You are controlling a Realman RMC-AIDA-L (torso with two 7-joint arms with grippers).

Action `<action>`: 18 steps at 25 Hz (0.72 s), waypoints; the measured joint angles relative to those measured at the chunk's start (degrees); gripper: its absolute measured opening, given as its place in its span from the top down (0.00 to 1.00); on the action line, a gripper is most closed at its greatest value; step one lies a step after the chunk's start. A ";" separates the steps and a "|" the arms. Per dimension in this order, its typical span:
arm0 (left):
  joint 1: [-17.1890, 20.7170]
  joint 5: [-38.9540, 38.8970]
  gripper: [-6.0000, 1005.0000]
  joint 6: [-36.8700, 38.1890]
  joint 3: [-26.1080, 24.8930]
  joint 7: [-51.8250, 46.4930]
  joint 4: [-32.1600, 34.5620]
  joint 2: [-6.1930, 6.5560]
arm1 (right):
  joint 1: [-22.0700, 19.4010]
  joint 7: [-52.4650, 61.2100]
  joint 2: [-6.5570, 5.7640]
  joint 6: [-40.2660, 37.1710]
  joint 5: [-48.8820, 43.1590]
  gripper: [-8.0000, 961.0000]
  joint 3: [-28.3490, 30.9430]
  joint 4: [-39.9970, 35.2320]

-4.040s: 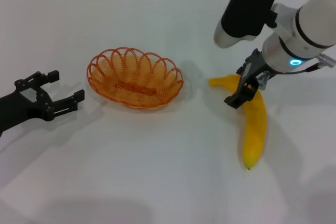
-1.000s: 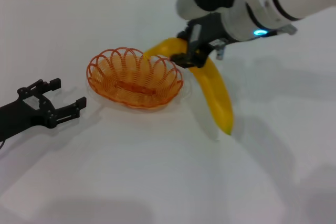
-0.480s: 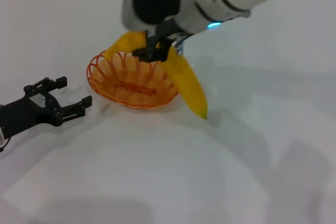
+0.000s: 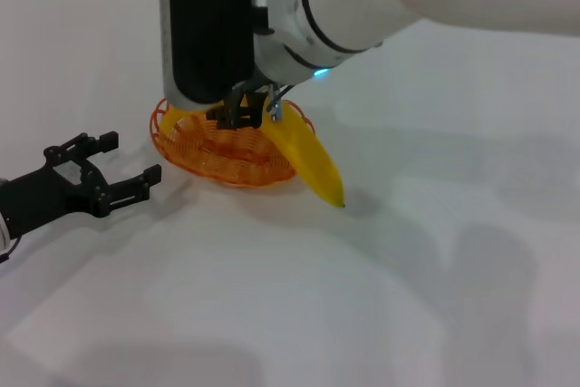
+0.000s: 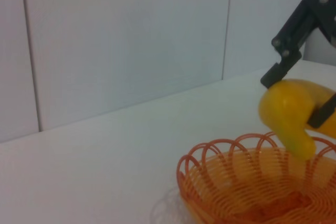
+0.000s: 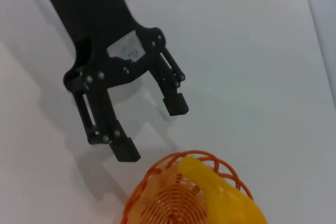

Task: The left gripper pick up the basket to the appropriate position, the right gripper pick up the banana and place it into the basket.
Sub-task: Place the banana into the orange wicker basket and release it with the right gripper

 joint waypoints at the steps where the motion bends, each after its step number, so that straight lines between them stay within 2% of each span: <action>1: 0.00 0.00 0.11 0.00 0.00 0.02 -0.02 -0.02 | 0.20 0.06 0.00 0.58 -0.04 0.41 -0.55 0.31; 12: -0.46 0.00 0.11 -0.04 0.00 0.81 -1.33 0.01 | 1.79 0.36 0.07 2.78 -2.89 0.39 -1.09 -0.71; 18: -0.93 0.00 0.11 -0.09 0.00 0.85 -1.42 0.04 | 2.47 0.39 0.09 4.45 -3.18 0.38 -2.05 1.21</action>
